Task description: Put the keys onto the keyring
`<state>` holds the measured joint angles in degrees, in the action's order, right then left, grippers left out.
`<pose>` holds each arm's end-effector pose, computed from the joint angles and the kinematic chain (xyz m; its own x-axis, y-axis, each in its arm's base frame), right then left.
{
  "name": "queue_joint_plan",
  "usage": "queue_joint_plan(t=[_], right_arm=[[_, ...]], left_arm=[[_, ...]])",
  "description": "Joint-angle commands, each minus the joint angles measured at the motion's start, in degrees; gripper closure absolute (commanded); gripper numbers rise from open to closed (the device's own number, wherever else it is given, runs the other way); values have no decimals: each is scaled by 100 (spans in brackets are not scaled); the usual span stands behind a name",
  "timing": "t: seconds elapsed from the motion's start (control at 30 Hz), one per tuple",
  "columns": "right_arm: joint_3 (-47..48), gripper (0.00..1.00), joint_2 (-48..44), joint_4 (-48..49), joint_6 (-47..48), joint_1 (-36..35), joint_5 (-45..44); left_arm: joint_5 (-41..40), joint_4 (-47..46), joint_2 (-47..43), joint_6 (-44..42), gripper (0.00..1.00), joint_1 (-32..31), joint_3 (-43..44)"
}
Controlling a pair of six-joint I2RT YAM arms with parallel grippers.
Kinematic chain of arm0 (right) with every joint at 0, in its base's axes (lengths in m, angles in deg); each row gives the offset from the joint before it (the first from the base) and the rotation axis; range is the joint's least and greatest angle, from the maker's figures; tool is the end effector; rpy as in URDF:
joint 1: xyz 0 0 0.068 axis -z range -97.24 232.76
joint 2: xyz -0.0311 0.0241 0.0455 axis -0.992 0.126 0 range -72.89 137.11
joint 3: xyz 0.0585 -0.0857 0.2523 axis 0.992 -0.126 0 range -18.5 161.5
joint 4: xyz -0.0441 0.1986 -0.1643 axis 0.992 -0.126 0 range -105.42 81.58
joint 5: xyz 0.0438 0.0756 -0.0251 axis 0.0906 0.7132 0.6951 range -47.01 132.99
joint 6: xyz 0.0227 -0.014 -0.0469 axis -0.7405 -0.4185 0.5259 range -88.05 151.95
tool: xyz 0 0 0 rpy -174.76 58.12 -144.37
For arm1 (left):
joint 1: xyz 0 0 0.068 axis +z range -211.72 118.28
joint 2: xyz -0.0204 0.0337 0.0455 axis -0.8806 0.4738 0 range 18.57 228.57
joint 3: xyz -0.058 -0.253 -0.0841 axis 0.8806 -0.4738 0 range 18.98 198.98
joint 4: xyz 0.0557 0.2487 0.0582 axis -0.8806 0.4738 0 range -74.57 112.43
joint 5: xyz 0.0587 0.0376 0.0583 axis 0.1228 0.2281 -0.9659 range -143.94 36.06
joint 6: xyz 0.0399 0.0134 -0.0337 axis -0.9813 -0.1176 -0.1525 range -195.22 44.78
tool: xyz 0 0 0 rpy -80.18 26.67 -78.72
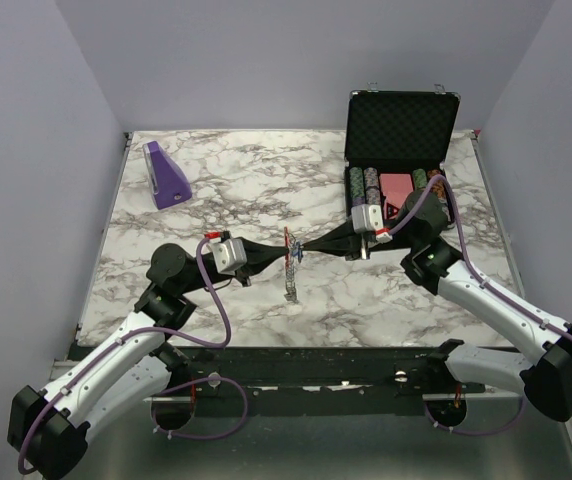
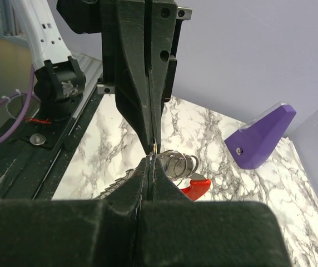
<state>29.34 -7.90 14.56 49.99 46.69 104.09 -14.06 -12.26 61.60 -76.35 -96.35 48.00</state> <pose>0.1846 0.1729 0.3470 0.3843 0.0947 -0.9183 -0.9144 -0.0975 -0.3928 0.1331 -0.1197 0.3165 0.2131 -0.1289 -0.9685 0.9447 0.2800 0.1706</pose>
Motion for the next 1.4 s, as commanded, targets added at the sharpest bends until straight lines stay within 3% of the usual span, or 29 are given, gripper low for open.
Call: queue_joint_plan(t=[0.0,1.37], right_arm=[[174,100,-4,-101,85,-49,-107],[244,100,119,-277,226,-119,-265]], left_arm=[[-112,-158,-93,-72,100,-35,131],[64,-370,-101,86,100,-35,87]])
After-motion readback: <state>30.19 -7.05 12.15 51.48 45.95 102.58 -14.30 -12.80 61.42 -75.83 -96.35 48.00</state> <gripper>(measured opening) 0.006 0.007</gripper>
